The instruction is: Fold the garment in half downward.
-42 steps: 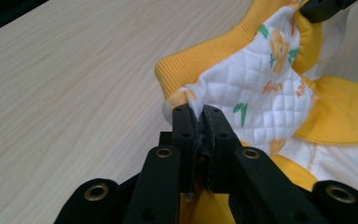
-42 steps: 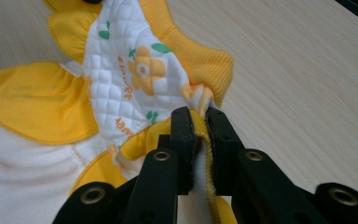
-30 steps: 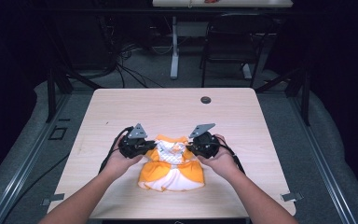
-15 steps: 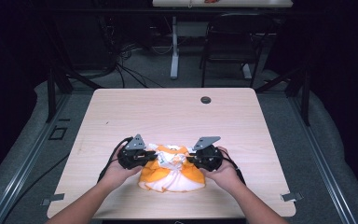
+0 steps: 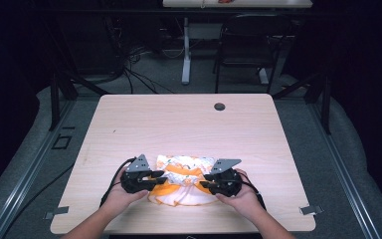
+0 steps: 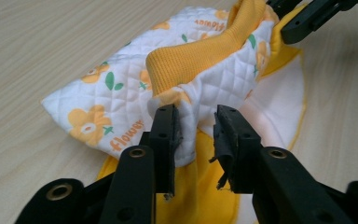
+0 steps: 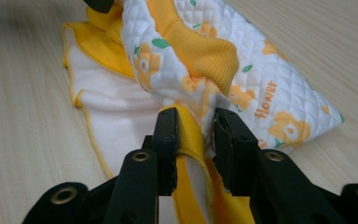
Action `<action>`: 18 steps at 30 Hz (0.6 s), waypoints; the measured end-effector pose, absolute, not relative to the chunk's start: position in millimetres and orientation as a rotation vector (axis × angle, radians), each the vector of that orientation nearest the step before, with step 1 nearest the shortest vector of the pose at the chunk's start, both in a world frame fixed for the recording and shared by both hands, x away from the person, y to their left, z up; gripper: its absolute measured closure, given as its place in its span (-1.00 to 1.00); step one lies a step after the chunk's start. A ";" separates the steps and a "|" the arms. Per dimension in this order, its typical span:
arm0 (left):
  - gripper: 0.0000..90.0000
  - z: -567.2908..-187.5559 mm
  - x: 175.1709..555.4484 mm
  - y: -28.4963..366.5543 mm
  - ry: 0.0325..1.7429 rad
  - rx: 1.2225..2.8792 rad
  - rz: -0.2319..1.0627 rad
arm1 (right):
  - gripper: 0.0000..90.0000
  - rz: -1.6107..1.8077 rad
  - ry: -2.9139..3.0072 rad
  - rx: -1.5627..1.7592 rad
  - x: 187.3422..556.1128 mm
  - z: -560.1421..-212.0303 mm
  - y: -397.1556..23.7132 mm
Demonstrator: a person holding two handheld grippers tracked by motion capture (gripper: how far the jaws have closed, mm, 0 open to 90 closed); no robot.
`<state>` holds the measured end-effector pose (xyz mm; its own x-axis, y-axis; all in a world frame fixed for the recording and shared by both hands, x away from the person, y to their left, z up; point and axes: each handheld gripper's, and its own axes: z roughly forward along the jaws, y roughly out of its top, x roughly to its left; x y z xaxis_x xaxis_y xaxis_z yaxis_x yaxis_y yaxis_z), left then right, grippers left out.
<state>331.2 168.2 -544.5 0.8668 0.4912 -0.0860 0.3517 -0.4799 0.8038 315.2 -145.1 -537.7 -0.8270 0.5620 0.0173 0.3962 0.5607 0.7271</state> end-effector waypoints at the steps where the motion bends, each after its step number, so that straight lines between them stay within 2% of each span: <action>1: 0.47 -542.0 329.8 169.3 0.608 2.112 0.195 | 0.48 1.147 2.560 0.815 314.2 -534.8 -147.7; 13: 0.39 -518.7 345.3 172.8 0.649 2.096 0.279 | 0.42 1.198 2.493 0.864 321.4 -516.3 -155.8; 18: 0.37 -521.7 356.7 172.2 0.699 2.105 0.299 | 0.40 1.212 2.465 0.890 328.8 -511.9 -155.2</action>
